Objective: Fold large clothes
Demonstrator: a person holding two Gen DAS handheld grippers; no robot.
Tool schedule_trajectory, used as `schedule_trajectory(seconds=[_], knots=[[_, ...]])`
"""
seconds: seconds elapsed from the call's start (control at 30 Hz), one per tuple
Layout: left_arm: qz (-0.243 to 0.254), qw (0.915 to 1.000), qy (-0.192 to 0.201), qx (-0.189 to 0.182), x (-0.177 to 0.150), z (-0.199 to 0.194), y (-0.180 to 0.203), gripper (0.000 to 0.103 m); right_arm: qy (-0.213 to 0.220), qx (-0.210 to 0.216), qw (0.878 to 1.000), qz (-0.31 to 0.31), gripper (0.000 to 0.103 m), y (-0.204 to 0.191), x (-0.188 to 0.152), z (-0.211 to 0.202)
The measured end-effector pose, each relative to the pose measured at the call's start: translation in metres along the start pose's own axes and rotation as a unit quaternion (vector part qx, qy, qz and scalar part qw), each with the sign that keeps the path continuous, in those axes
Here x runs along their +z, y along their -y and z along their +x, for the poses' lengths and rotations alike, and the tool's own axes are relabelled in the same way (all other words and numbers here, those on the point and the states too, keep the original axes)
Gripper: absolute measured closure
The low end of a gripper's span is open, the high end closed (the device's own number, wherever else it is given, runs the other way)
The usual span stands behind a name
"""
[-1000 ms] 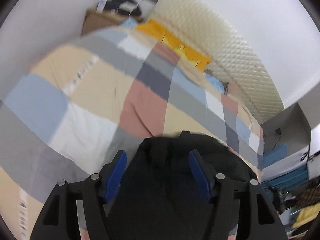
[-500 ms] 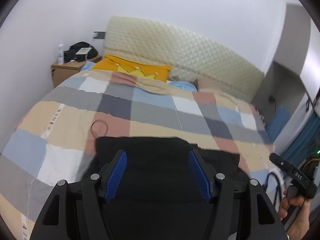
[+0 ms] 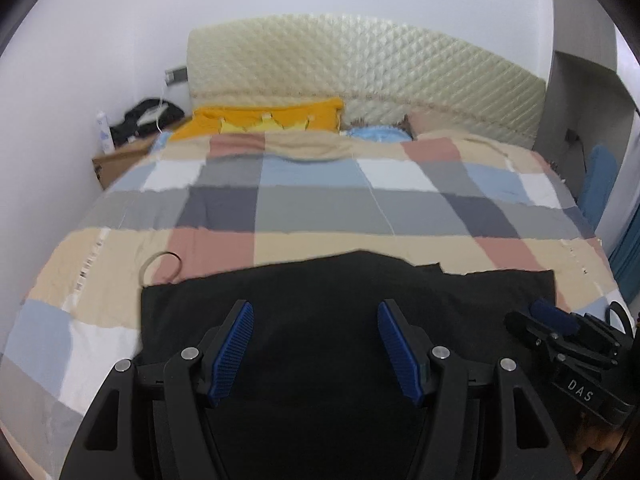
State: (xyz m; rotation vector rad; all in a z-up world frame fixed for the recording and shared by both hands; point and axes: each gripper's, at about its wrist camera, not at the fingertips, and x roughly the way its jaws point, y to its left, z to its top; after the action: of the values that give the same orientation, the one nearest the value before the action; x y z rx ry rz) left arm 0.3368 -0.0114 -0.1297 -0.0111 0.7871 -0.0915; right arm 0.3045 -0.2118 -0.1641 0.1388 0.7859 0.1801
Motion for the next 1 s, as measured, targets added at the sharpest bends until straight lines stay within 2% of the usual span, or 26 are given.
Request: schedule_trajectory(seconds=[0.1,0.23,0.53,1.0], knots=[[-0.01,0.9997,-0.021,-0.001,0.003,0.027,-0.003,0.039,-0.002,0.005,1.0,0.007,0.053,0.005,0.009,0.018],[-0.014,0.9995,-0.028,-0.006,0.007,0.05,-0.005,0.039,-0.015,0.0,1.0,0.002,0.053,0.003,0.018,0.041],[-0.025,0.9986,-0.043,-0.019,0.01,0.089,-0.01,0.038,-0.067,-0.003,0.998,0.005,0.052,0.004,0.024,0.092],[-0.022,0.9984,-0.038,-0.037,0.003,0.122,-0.011,0.034,-0.058,-0.01,0.998,-0.004,0.052,0.001,0.014,0.119]])
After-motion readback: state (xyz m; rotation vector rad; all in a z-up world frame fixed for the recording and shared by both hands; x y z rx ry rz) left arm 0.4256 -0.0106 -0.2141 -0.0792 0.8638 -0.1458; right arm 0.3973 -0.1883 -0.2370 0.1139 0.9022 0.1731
